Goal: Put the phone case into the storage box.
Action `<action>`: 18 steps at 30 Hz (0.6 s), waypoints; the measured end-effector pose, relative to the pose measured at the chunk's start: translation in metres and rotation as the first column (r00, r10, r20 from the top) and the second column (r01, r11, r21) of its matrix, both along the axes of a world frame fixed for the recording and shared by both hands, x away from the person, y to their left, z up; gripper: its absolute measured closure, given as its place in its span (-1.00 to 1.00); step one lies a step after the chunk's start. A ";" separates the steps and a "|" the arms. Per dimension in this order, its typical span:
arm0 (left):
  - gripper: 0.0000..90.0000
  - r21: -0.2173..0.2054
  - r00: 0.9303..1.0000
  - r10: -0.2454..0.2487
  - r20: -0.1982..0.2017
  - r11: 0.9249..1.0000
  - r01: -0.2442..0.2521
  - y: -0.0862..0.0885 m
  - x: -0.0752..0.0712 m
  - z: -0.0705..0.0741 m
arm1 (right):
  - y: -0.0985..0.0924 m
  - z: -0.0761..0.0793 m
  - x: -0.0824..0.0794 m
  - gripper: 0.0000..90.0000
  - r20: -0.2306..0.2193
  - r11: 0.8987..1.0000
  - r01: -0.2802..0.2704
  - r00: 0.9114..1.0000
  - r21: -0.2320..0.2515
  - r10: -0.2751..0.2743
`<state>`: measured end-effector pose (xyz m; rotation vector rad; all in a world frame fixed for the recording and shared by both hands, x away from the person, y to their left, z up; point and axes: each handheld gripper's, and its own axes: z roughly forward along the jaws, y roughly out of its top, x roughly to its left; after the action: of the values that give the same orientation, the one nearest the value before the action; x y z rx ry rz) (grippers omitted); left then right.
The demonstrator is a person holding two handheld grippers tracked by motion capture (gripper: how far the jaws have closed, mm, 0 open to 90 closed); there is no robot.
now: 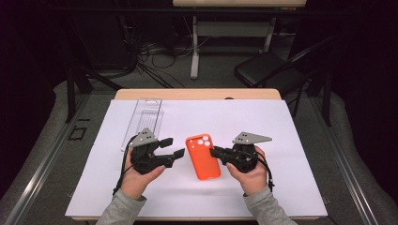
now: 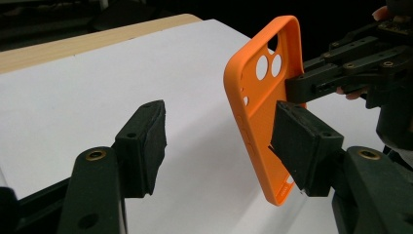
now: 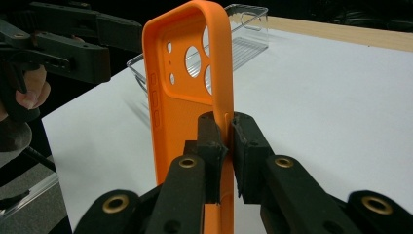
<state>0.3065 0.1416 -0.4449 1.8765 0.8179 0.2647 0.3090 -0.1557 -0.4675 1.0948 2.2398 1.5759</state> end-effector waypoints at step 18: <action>-0.16 0.121 0.996 0.036 0.084 0.992 -0.046 -0.014 -0.008 -0.001 | 0.012 0.000 -0.007 0.84 0.008 0.998 0.023 1.000 -0.052 -0.022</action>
<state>0.2981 0.1275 -0.4455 1.9510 0.8007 0.4228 0.3016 -0.1436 -0.4678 1.0941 2.2422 1.5024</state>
